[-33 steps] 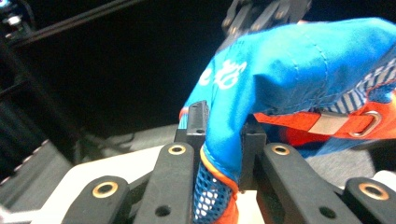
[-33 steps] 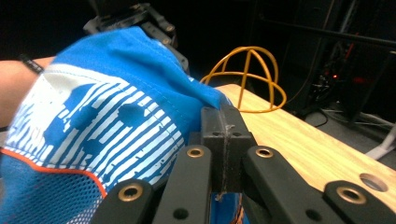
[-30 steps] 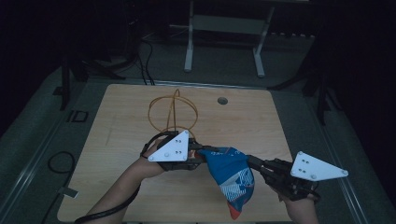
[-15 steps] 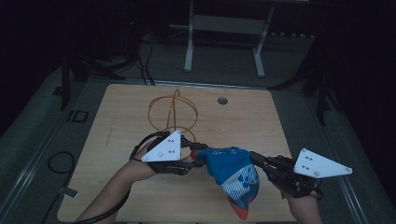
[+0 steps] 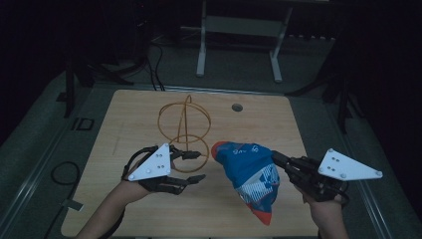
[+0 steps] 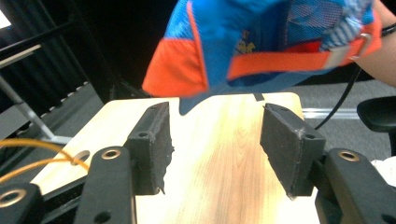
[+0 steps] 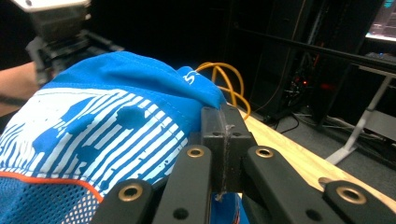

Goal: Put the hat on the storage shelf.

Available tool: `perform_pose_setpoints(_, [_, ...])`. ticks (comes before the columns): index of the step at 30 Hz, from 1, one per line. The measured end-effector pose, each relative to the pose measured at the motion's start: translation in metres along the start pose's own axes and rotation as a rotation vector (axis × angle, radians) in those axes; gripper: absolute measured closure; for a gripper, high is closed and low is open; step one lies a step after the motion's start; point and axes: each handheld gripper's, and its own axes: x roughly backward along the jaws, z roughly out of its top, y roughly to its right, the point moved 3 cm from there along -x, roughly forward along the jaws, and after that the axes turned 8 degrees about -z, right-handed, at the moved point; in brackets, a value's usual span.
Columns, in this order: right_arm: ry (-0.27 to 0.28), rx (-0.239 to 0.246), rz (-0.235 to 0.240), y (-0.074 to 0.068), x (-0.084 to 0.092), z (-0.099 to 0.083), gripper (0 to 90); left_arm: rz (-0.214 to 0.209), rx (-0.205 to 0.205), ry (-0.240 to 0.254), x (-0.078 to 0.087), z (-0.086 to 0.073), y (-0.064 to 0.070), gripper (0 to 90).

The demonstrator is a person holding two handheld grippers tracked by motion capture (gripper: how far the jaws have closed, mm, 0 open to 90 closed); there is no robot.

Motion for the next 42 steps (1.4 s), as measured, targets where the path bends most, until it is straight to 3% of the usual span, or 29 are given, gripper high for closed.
perform_pose_setpoints(1, [0.002, -0.003, -0.002, 0.002, -0.001, 0.001, 90.0, 0.004, 0.01, 0.006, 0.003, -0.003, 0.0, 41.2])
perform_pose_setpoints(5, [0.004, 0.0, -0.016, 0.007, -0.01, 0.008, 90.0, 0.103, 0.037, 0.006, 0.013, -0.018, 0.0, 33.2])
perform_pose_setpoints(8, [0.009, 0.001, -0.02, 0.01, -0.015, 0.013, 90.0, 0.121, 0.084, 0.007, 0.02, -0.03, 0.0, 33.0])
perform_pose_setpoints(15, [0.024, -0.001, -0.02, 0.016, -0.031, 0.029, 90.0, 0.187, 0.144, -0.004, 0.032, -0.059, 0.004, 33.1])
perform_pose_setpoints(24, [0.023, 0.015, -0.031, 0.019, -0.057, 0.051, 90.0, 0.286, 0.194, -0.022, 0.041, -0.091, 0.009, 33.0])
perform_pose_setpoints(29, [0.025, 0.023, -0.032, 0.022, -0.07, 0.064, 90.0, 0.314, 0.215, -0.025, 0.044, -0.105, 0.011, 33.0])
perform_pose_setpoints(35, [0.012, 0.023, -0.031, 0.026, -0.101, 0.084, 90.0, 0.366, 0.28, -0.022, 0.052, -0.135, 0.018, 30.8])
perform_pose_setpoints(37, [0.006, 0.031, -0.035, 0.025, -0.111, 0.089, 90.0, 0.389, 0.283, -0.048, 0.053, -0.143, 0.021, 30.7])
perform_pose_setpoints(42, [0.006, 0.021, -0.03, 0.023, -0.133, 0.1, 90.0, 0.42, 0.318, -0.049, 0.055, -0.16, 0.027, 28.7])
